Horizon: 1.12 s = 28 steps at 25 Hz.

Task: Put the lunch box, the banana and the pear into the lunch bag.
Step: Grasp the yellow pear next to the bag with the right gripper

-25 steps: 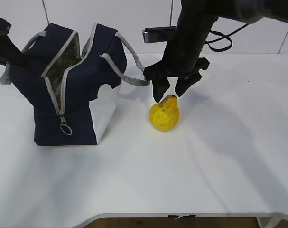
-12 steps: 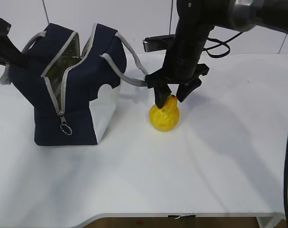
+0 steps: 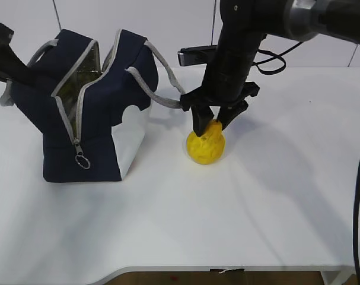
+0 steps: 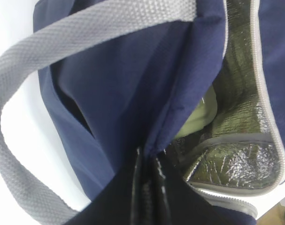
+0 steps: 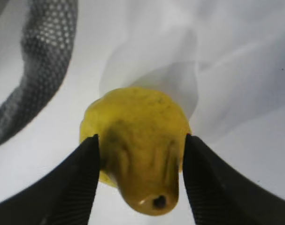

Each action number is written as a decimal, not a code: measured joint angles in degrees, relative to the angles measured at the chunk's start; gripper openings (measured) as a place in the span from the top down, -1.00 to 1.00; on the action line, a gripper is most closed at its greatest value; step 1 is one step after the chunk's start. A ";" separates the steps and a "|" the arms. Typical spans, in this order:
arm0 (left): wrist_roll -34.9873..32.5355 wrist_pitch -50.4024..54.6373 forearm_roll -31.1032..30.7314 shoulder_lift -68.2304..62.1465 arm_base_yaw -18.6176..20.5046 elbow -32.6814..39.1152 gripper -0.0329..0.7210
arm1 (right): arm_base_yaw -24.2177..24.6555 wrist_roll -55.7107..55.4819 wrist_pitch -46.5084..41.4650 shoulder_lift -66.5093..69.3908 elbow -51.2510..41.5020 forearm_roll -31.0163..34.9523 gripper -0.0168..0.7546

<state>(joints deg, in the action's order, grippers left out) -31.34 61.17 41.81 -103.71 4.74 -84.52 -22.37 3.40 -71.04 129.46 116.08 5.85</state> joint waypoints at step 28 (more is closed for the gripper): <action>0.00 0.08 -0.13 0.00 0.00 0.00 0.89 | -0.13 -2.61 0.36 -4.41 -0.23 -0.27 0.18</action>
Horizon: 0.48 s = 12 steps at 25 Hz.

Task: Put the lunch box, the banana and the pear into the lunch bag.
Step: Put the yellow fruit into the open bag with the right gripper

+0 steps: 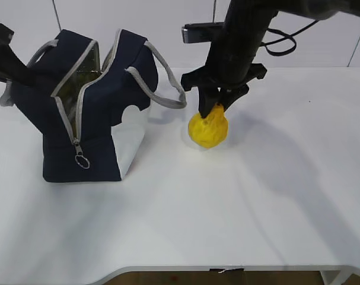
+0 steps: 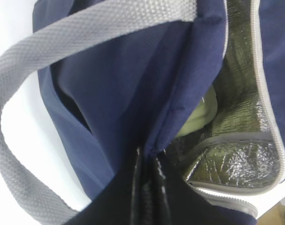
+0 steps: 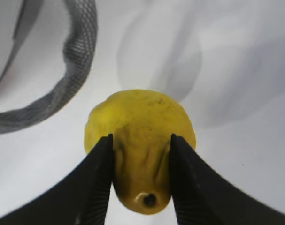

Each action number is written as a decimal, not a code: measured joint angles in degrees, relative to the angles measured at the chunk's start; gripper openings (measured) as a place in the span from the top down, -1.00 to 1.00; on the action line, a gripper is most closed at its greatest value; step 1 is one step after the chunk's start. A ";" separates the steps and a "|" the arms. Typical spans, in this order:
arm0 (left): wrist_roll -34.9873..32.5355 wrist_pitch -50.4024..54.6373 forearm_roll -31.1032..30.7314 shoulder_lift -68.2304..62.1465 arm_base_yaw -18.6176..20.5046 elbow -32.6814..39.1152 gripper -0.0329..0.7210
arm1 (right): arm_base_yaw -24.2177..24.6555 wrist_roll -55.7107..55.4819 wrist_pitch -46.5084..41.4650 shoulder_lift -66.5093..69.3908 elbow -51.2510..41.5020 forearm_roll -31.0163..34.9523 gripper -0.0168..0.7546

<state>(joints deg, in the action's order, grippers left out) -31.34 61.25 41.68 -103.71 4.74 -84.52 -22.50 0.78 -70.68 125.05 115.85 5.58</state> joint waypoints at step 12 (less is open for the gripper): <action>0.00 0.00 0.00 0.00 0.00 0.00 0.89 | 0.00 -1.09 -0.44 -7.61 0.00 -2.29 0.19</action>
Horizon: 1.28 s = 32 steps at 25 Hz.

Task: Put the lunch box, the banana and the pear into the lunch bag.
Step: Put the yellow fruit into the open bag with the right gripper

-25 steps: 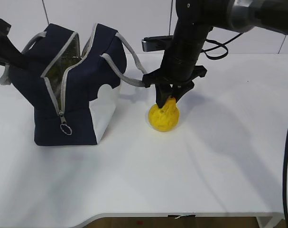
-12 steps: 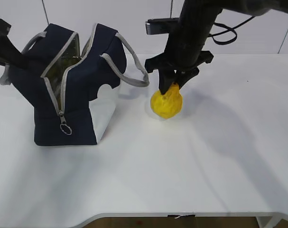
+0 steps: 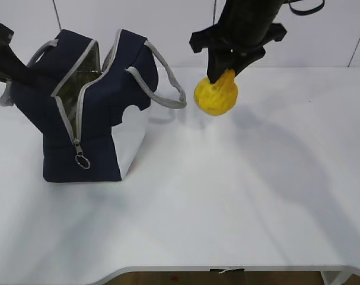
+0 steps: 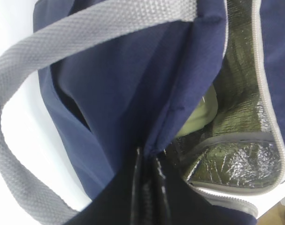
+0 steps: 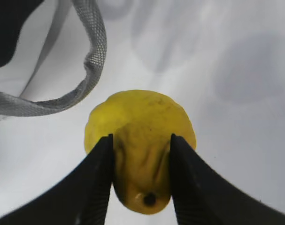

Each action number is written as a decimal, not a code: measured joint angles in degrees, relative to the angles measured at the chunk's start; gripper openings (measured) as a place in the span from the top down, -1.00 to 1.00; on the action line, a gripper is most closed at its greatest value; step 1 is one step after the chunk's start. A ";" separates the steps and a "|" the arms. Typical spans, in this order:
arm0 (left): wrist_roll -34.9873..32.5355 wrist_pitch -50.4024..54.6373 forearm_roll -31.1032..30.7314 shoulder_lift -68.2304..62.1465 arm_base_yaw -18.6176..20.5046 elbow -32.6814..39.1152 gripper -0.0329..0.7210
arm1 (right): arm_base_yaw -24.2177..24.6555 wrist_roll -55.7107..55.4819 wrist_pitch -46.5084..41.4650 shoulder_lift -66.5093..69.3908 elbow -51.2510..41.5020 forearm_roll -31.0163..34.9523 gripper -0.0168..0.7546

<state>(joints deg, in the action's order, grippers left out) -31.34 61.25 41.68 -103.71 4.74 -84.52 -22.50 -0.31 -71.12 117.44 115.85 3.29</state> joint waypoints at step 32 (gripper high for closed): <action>-2.23 3.14 13.55 0.00 0.00 0.00 0.89 | 0.00 16.04 20.79 8.65 4.89 54.96 0.19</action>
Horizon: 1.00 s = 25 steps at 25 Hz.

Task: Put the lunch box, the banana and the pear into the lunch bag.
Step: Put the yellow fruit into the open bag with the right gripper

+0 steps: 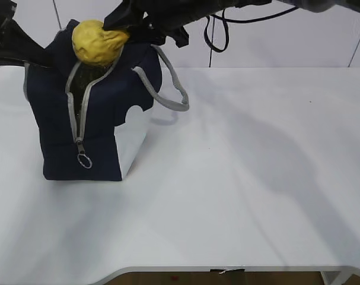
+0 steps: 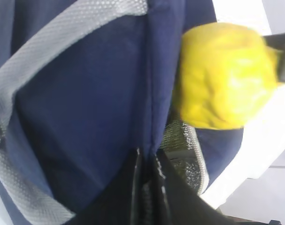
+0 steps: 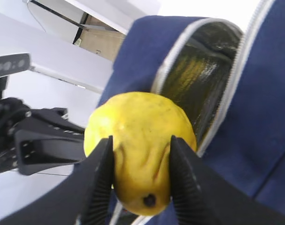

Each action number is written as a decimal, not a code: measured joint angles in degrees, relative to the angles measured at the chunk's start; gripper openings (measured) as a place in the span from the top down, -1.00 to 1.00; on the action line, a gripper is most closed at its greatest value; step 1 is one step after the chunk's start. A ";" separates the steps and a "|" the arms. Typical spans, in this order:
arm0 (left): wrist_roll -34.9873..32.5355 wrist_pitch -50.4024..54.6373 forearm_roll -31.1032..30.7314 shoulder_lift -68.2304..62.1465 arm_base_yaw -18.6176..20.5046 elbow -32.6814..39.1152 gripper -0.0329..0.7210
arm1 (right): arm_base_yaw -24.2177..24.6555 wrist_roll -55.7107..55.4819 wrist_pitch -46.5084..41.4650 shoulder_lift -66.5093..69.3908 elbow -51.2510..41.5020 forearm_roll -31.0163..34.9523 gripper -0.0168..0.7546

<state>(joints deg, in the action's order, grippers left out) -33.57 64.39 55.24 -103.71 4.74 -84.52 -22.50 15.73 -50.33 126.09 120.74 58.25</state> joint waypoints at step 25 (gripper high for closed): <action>-1.19 -1.13 4.91 0.00 0.00 0.00 0.89 | 0.00 0.39 -4.56 2.07 2.04 -6.15 -0.47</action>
<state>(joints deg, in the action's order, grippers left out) -34.76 63.26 60.15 -103.71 4.74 -84.52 -22.50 16.12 -54.89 128.16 122.79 52.10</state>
